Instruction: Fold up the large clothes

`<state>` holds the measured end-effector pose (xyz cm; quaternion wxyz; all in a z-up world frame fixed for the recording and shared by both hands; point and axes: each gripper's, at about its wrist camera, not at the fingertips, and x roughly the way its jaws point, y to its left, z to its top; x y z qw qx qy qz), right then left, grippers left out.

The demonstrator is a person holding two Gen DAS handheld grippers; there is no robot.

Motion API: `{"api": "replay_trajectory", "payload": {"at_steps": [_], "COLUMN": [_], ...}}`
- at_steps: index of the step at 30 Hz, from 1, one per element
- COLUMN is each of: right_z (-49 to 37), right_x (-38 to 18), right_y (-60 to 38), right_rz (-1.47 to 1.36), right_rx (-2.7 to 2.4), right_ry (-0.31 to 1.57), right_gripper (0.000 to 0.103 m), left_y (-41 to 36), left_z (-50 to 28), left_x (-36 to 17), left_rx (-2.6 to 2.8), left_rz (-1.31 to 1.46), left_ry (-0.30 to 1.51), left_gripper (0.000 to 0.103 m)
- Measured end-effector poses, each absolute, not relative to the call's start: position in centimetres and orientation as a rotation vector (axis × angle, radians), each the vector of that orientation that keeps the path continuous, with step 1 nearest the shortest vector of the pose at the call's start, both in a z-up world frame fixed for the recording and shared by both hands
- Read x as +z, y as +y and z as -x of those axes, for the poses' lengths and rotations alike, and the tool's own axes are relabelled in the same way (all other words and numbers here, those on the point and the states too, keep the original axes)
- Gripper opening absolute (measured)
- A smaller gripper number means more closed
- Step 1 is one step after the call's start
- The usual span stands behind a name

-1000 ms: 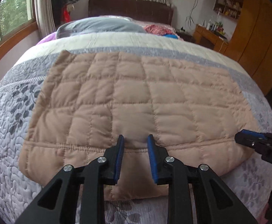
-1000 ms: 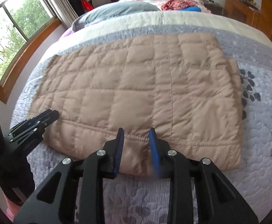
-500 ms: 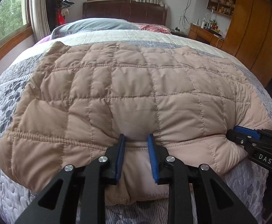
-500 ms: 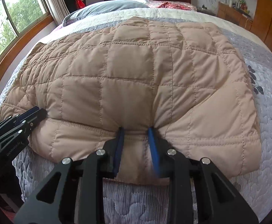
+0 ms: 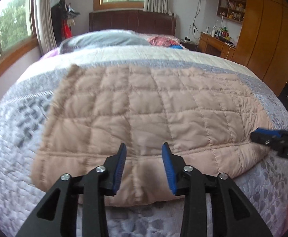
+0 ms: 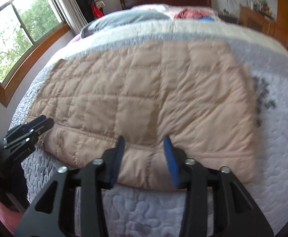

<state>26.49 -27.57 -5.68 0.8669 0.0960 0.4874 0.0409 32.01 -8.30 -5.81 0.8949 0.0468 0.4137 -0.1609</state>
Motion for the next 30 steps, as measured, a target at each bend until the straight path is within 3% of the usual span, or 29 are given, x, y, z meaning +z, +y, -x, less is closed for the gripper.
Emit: {"api": "replay_trajectory", "payload": {"at_steps": [3, 5, 10, 18, 30], "right_z": [-25.9, -25.9, -26.2, -28.1, -29.3], "right_x": [-3.9, -3.0, -2.4, -6.0, -8.8], "right_y": [-29.6, -31.0, -36.3, -43.2, -46.4], "right_rz": [-0.232, -0.252, -0.332, -0.513, -0.680], "right_rx": [0.099, 0.095, 0.036, 0.033, 0.157], "right_ry": [0.983, 0.968, 0.951, 1.021, 1.043], "right_gripper": [0.062, 0.073, 0.085, 0.086, 0.090], "left_y": [-7.6, -6.9, -5.4, -3.0, 6.0], "left_z": [-31.6, -31.5, -32.1, -34.6, -44.4], "left_x": [-4.6, -3.9, -3.1, -2.8, -7.8], "left_rx": [-0.320, -0.312, -0.273, -0.279, -0.368], "left_rz": [-0.132, -0.155, -0.185, -0.137, 0.286], "left_ry": [0.821, 0.807, 0.792, 0.826, 1.109], "left_gripper": [0.048, 0.051, 0.055, 0.069, 0.070]}}
